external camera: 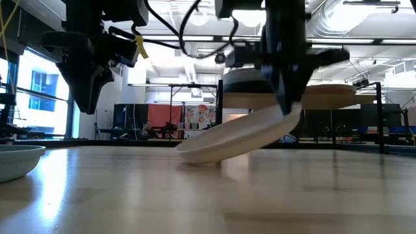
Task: Place and stack plates onto a shelf
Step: Stack the white plate on top of the gray plate on the shelf
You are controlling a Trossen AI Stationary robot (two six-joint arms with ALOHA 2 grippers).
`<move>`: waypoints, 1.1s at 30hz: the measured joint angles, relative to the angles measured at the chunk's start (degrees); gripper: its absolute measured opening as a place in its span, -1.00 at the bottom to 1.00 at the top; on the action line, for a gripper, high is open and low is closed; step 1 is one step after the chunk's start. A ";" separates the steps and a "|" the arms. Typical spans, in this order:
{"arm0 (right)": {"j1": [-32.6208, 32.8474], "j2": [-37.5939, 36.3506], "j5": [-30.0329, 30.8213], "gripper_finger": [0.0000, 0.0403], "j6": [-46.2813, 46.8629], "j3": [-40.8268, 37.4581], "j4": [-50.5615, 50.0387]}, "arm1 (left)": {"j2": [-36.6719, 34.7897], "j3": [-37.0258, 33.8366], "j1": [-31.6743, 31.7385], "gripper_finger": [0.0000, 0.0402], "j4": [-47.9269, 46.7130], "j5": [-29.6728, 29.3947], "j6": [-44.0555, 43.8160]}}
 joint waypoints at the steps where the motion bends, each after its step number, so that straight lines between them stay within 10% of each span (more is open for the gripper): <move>1: 0.16 -0.02 0.49 -1.00 -0.25 1.83 -2.74 | 0.00 0.00 0.00 -0.38 0.15 -0.04 0.27; 13: 0.77 -0.33 4.43 -1.00 -6.95 20.43 -21.86 | 0.00 0.02 2.44 -0.38 3.65 -1.39 3.42; 33: -5.22 -21.49 21.73 -1.00 -22.38 23.23 -21.63 | -0.02 0.02 10.44 -0.38 8.53 -1.55 5.32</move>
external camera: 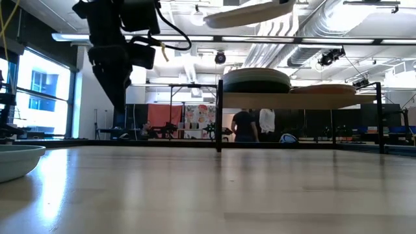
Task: Place and stack plates onto a shelf
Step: Stack the white plate on top of the gray plate on the shelf
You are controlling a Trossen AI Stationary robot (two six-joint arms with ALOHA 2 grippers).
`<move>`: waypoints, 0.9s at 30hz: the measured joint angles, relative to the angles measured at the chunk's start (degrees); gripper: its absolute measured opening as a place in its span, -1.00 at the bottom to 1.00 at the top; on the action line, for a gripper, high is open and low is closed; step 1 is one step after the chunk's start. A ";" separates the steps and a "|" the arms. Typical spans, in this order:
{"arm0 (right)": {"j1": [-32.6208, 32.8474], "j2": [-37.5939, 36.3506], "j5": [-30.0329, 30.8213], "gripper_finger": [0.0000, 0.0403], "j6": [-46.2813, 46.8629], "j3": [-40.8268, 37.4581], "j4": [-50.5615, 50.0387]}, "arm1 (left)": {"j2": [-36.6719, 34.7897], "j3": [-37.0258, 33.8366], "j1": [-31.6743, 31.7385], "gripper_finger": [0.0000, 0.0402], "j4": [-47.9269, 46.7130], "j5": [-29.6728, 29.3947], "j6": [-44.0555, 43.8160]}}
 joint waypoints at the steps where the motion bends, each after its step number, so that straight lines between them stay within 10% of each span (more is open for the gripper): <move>1: -1.06 -1.42 1.02 -1.00 -1.37 0.00 0.00 | 0.00 0.00 0.34 -0.38 0.39 0.00 0.01; 14: -19.63 -19.93 5.36 -1.00 -11.42 -9.68 0.05 | 0.01 0.00 4.85 -0.38 0.83 0.02 1.44; 27: -27.80 -44.90 7.47 -1.00 10.35 -38.27 1.59 | 0.00 0.00 10.80 -0.38 4.04 0.03 2.42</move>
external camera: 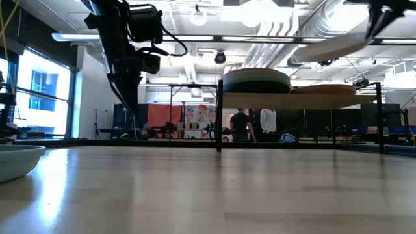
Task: Place and stack plates onto a shelf
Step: Stack the white plate on top of the gray plate on the shelf
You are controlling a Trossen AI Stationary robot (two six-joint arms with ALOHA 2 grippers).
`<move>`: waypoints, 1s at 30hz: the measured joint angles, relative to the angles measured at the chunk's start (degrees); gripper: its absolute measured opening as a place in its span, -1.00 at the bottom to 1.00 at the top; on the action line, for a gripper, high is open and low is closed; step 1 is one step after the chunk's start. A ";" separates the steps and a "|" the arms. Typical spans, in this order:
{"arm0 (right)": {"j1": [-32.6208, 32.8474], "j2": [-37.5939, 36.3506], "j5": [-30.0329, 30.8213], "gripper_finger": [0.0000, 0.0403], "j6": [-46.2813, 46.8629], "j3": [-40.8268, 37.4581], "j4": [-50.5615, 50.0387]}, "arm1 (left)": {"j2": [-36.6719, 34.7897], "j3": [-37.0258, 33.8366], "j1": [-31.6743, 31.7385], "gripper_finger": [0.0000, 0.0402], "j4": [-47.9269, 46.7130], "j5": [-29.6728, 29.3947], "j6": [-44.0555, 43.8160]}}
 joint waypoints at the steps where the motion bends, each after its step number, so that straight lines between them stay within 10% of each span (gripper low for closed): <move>1: -0.43 -1.44 0.25 -1.00 1.55 -1.67 0.09 | -0.01 0.00 0.35 -0.38 0.58 0.00 -0.02; 17: -5.38 -6.64 -0.15 -1.00 9.72 -21.37 19.63 | -0.01 0.00 1.80 -0.38 4.67 0.86 0.07; 30: -12.66 -4.80 1.76 -1.00 9.57 -22.13 22.56 | -0.01 0.00 1.80 -0.38 5.81 0.87 0.25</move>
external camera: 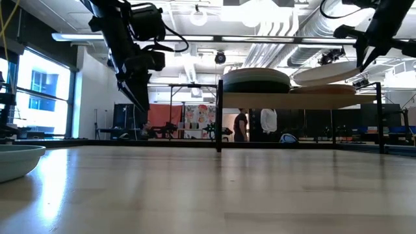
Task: Place and stack plates onto a shelf
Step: Stack the white plate on top of the gray plate on the shelf
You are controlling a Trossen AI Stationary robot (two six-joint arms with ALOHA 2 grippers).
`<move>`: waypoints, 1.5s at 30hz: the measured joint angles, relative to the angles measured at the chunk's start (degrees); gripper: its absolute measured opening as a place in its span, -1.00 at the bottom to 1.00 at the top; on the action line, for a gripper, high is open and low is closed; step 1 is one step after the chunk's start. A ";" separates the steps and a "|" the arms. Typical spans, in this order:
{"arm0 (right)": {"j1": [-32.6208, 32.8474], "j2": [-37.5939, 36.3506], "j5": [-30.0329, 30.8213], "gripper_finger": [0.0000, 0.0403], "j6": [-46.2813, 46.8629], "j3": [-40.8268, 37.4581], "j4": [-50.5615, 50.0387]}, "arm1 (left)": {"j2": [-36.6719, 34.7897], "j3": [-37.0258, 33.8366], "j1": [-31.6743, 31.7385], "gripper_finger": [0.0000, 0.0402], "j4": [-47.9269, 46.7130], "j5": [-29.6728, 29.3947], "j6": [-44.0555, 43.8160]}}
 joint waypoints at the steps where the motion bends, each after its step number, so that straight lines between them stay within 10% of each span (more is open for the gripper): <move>1: -0.26 0.49 0.00 -1.00 -0.04 0.02 0.55 | 0.01 0.00 0.00 -0.38 0.24 0.00 0.28; 24: -0.87 6.52 -0.77 -0.99 -2.87 0.06 3.68 | 0.01 0.00 0.05 -0.38 1.05 -0.26 1.41; 45: -0.83 2.62 -9.75 -0.43 -4.98 0.11 4.04 | 0.00 0.00 1.16 -0.38 0.58 -0.24 1.22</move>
